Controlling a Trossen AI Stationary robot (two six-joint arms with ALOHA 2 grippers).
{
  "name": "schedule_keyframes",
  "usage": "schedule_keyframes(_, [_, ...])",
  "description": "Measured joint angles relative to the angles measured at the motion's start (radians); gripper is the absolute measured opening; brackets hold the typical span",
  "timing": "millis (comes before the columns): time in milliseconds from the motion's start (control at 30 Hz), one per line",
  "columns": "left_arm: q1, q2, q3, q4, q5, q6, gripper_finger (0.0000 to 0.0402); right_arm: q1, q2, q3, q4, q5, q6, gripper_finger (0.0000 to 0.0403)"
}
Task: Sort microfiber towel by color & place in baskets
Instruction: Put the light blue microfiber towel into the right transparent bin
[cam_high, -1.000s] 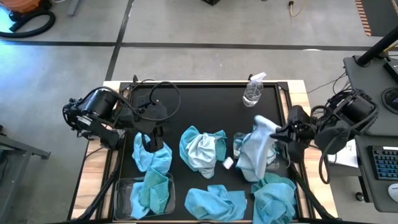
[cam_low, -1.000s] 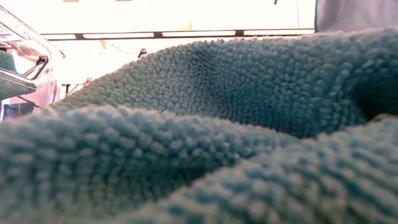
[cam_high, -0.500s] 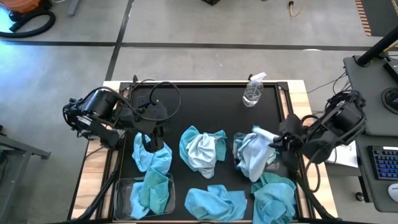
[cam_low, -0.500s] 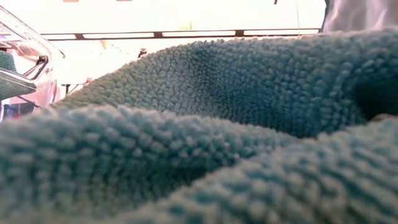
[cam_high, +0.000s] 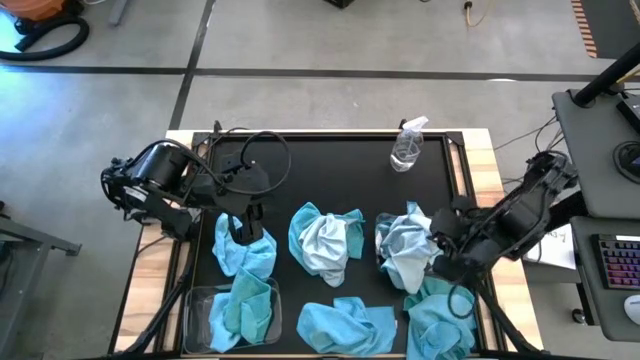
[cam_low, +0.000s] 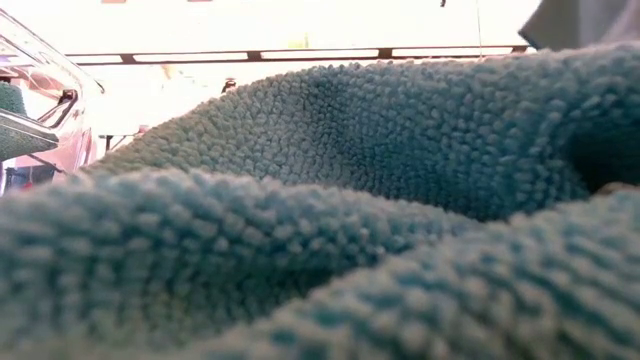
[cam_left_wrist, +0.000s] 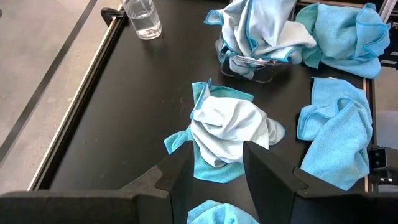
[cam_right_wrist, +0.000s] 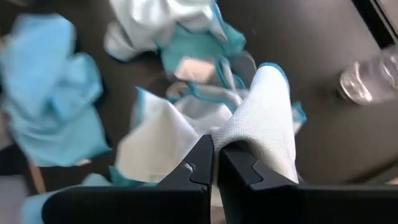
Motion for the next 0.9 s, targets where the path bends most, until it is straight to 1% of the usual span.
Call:
schedule_keyframes(267, [0.000,0.000,0.000,0.000,0.000,0.021,0.0123,0.000,0.002,-0.235,0.003,-0.138,0.135,0.0009])
schedule_keyframes(467, [0.000,0.000,0.000,0.000,-0.002,0.022,0.0123,0.000,0.003,-0.360,0.014,-0.149,0.219,0.0009])
schedule_keyframes(533, [0.000,0.000,0.000,0.000,-0.003,0.022,0.0123,0.000,0.003,-0.389,0.022,-0.149,0.251,0.0009])
schedule_keyframes(700, [0.000,0.000,0.000,0.000,-0.005,0.023,0.0123,0.000,0.003,-0.439,0.103,-0.149,0.255,0.0014])
schedule_keyframes(800, [0.000,0.000,0.000,0.000,-0.005,0.023,0.0123,0.000,0.003,-0.447,0.157,-0.149,0.250,0.0033])
schedule_keyframes(900, [0.000,0.000,0.000,0.000,-0.005,0.023,0.0123,0.000,0.003,-0.433,0.173,-0.149,0.238,0.0063])
